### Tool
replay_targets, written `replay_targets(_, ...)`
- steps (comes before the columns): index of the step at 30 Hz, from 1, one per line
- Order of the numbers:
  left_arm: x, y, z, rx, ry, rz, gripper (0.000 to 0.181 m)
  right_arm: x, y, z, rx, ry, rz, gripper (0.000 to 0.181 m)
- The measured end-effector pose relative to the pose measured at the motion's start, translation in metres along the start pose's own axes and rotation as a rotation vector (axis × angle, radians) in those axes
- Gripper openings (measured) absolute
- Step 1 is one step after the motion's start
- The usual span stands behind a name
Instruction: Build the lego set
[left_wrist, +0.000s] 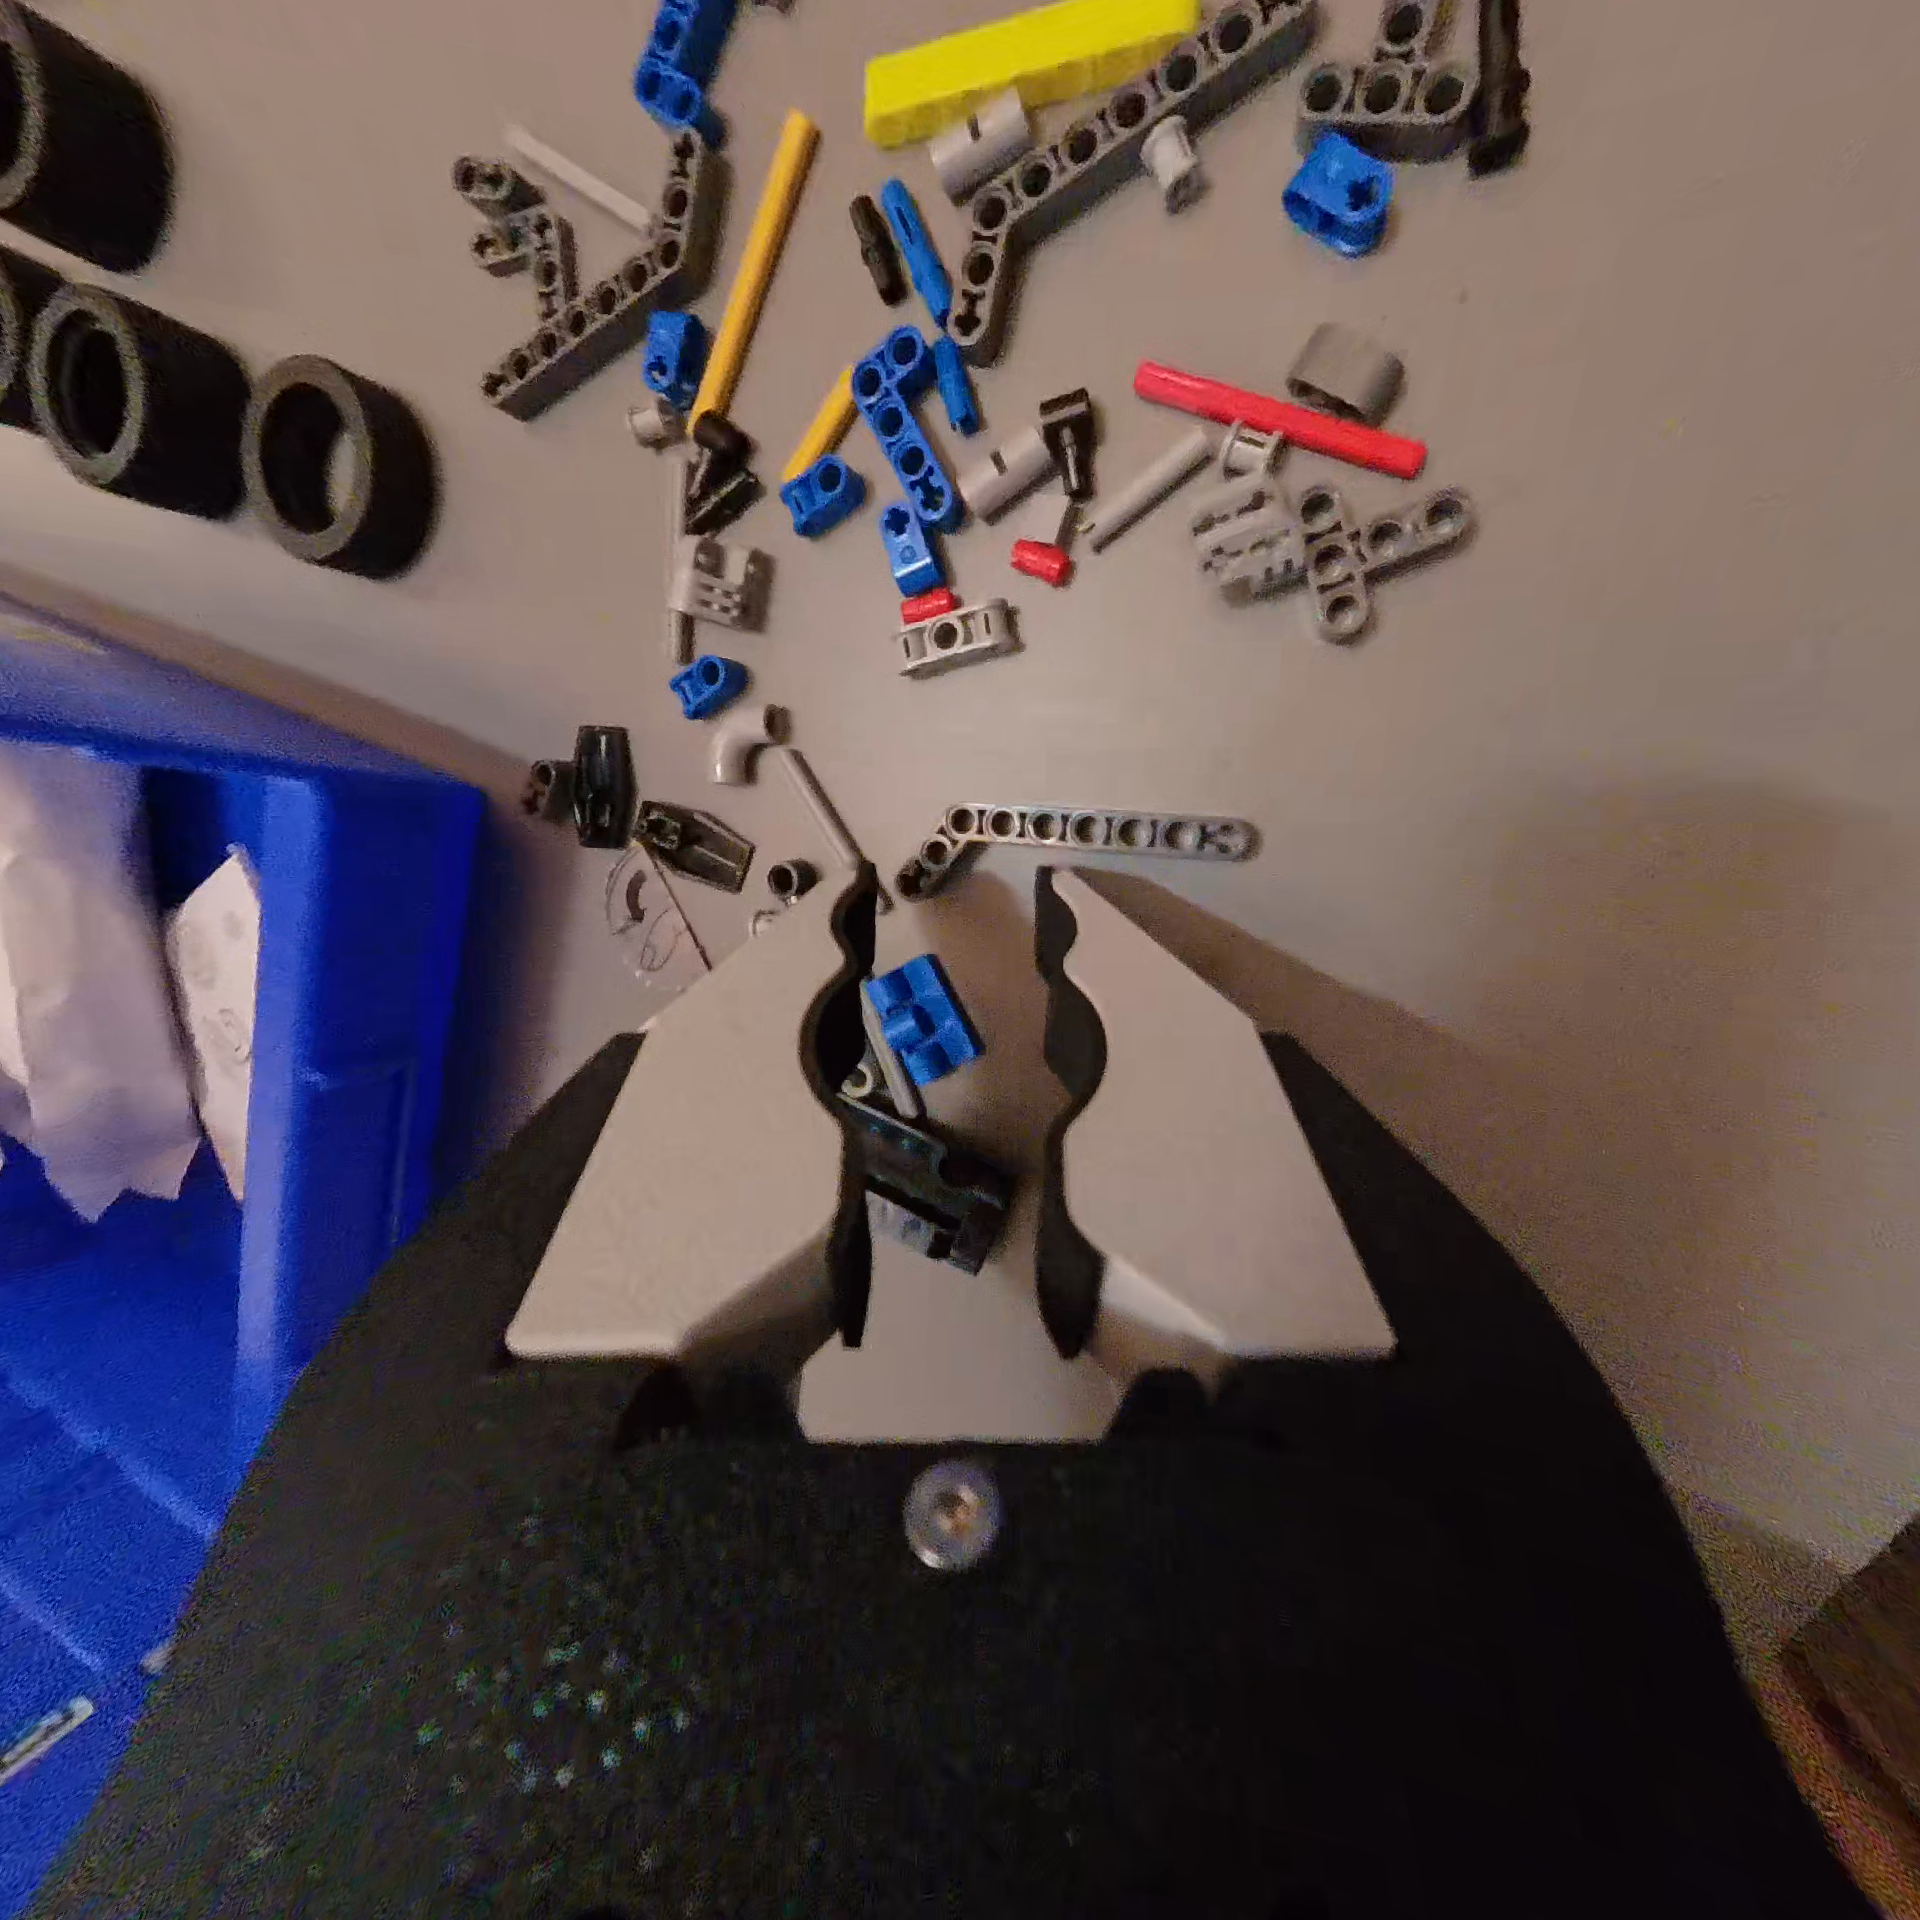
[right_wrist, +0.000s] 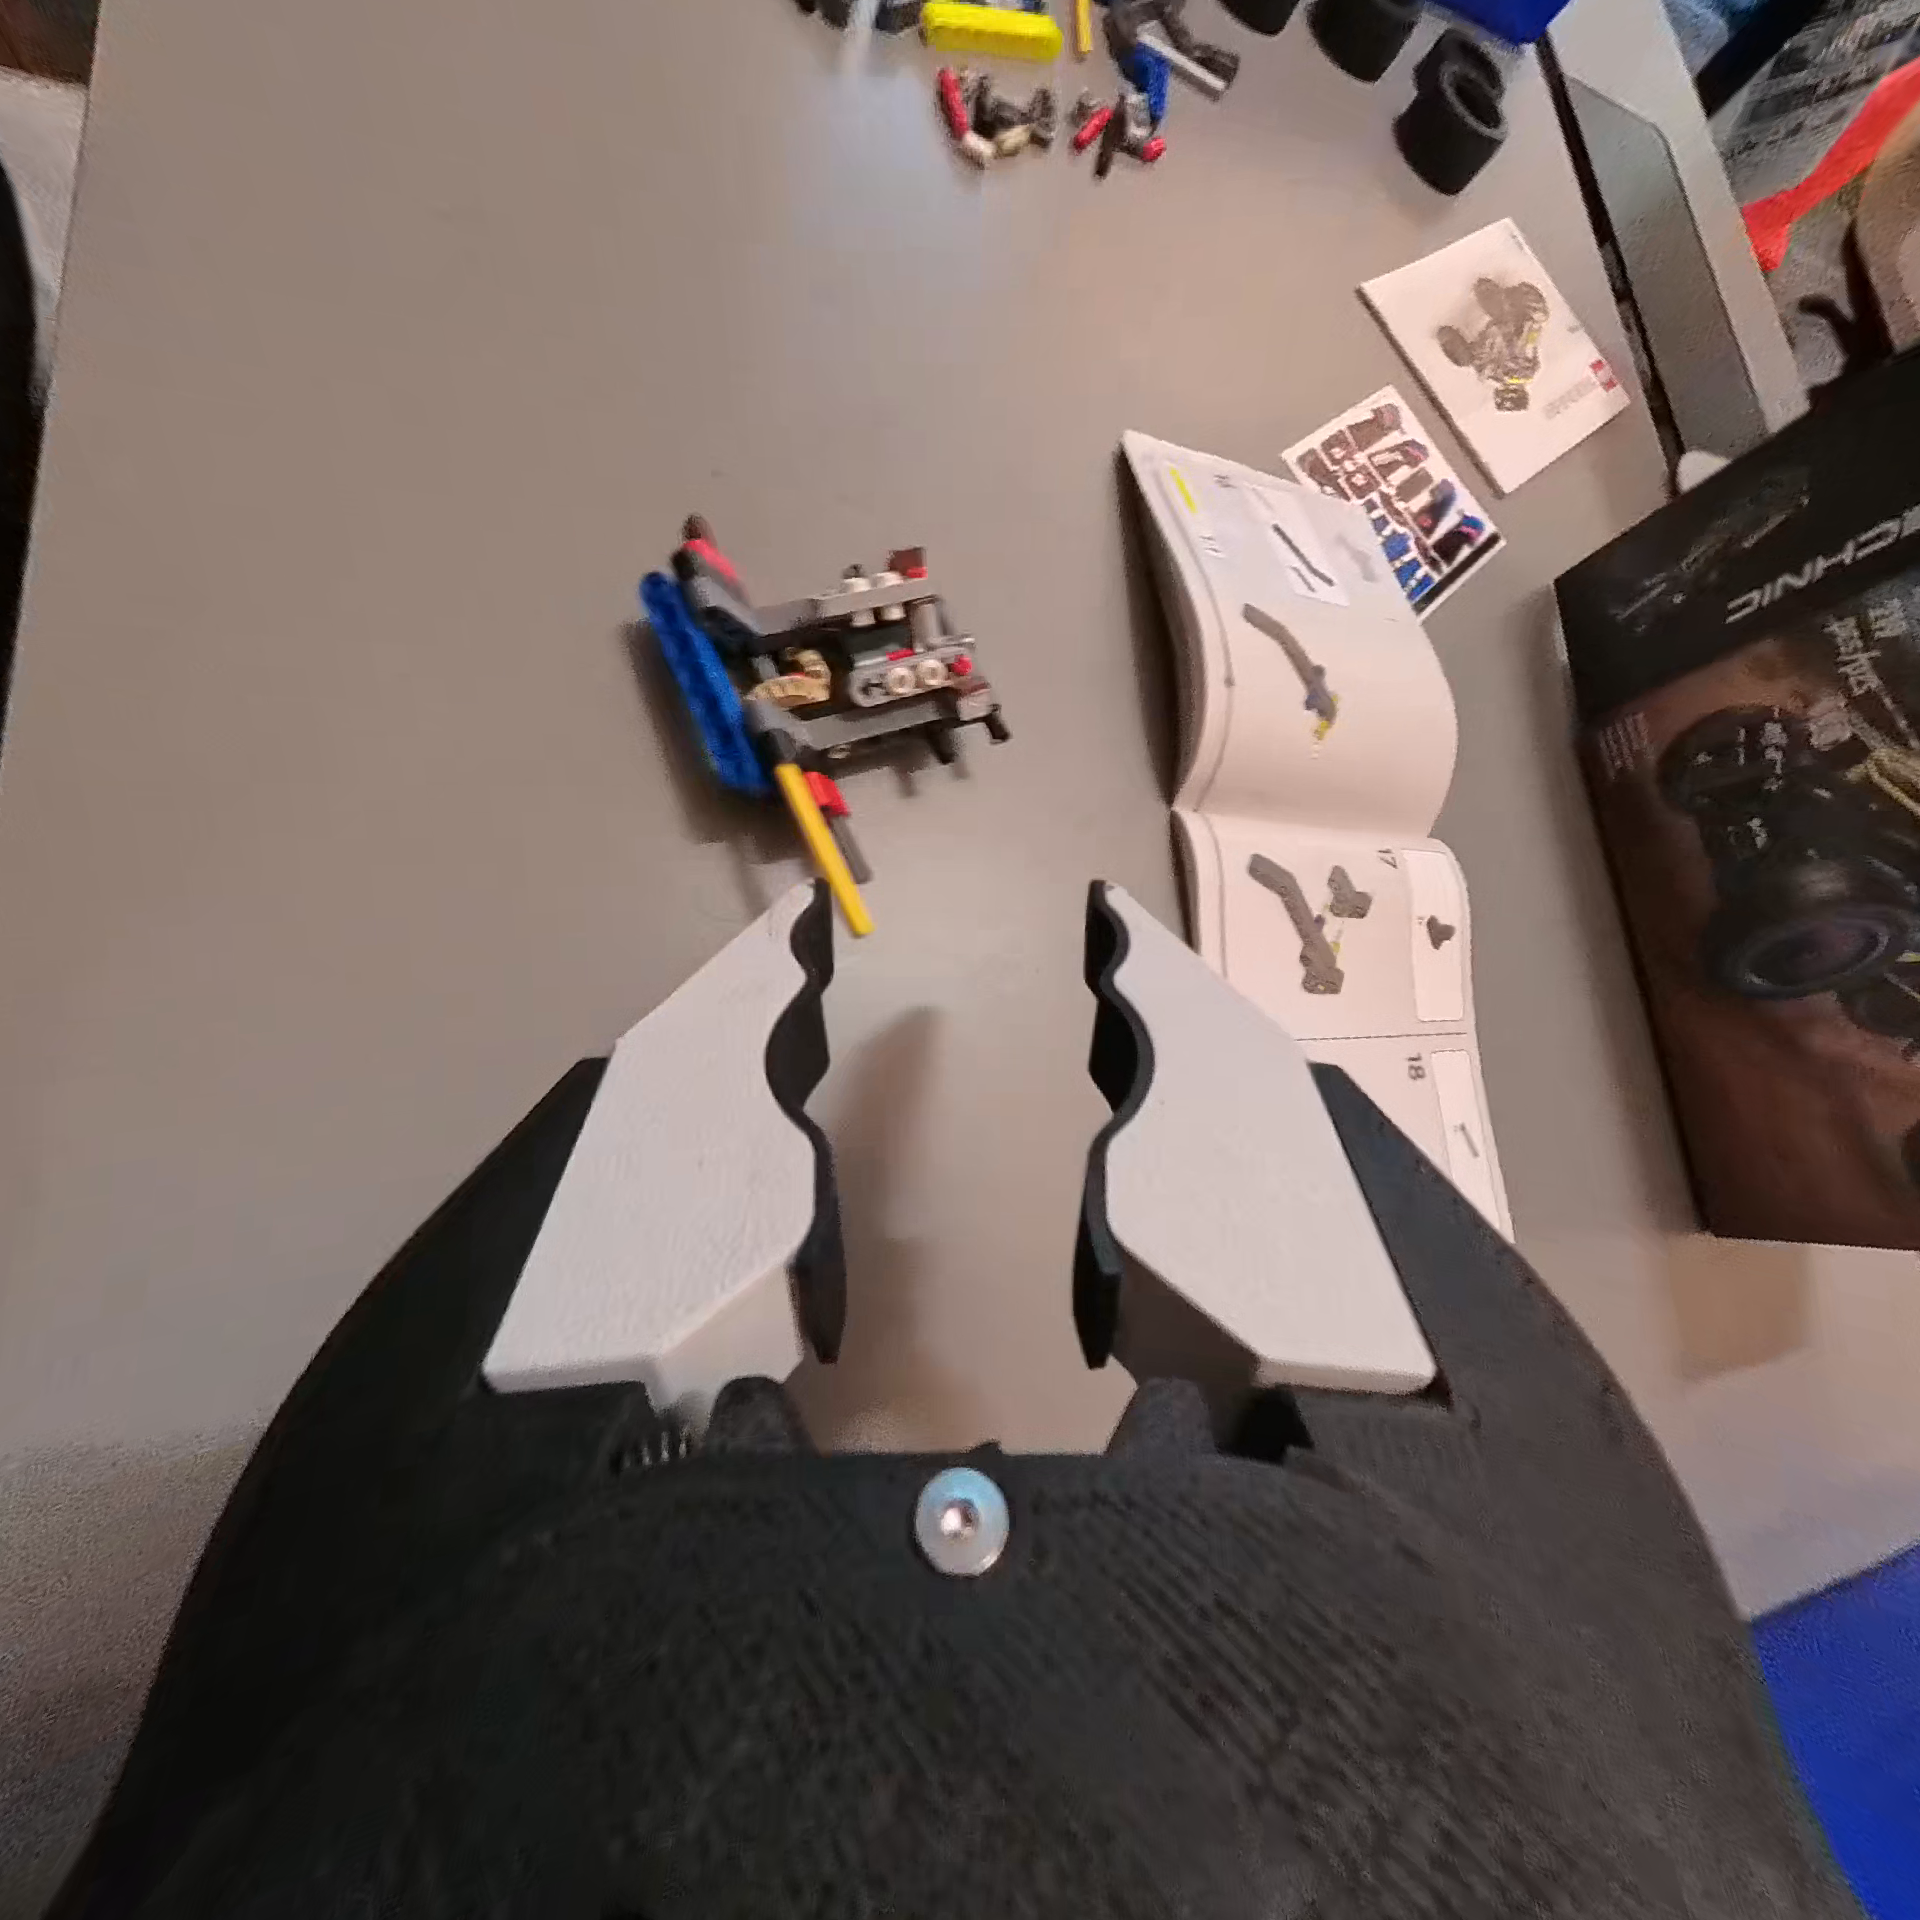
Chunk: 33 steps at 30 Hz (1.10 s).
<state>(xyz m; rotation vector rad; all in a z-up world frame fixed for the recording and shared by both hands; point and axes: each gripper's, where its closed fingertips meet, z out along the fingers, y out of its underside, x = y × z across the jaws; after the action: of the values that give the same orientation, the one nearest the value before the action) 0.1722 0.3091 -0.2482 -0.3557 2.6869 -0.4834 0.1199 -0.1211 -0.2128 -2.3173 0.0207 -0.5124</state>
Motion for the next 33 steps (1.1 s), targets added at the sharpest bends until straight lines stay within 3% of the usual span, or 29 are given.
replay_targets(4,0.0,-0.003,0.01,-0.033,0.141,0.087,0.013,-0.019,-0.006,0.002,-0.046,0.056,-0.041,0.047)
replay_targets(9,0.005,-0.007,0.012,-0.054,0.219,0.047,0.006,-0.031,-0.032,0.012,0.049,0.136,-0.039,0.048)
replay_targets(13,0.003,-0.015,0.007,0.02,0.159,0.008,0.005,-0.036,-0.04,0.026,0.08,0.157,-0.054,0.048)
replay_targets(17,-0.018,-0.031,-0.031,0.112,-0.045,-0.064,0.005,-0.044,-0.038,0.045,0.062,0.135,-0.103,0.049)
replay_targets(20,-0.026,-0.064,-0.06,0.189,-0.196,-0.137,0.006,-0.039,-0.033,0.054,0.023,0.178,-0.142,0.046)
replay_targets(22,-0.006,-0.098,-0.059,0.234,-0.188,-0.119,0.005,-0.035,-0.032,0.057,0.019,0.202,-0.128,0.043)
replay_targets(28,0.065,-0.196,-0.001,0.327,-0.089,-0.17,0.005,-0.012,-0.017,0.06,-0.033,0.269,-0.067,0.032)
replay_targets(33,0.102,-0.237,0.042,0.323,0.03,-0.071,0.005,0.013,-0.001,0.056,-0.077,0.307,-0.033,0.035)
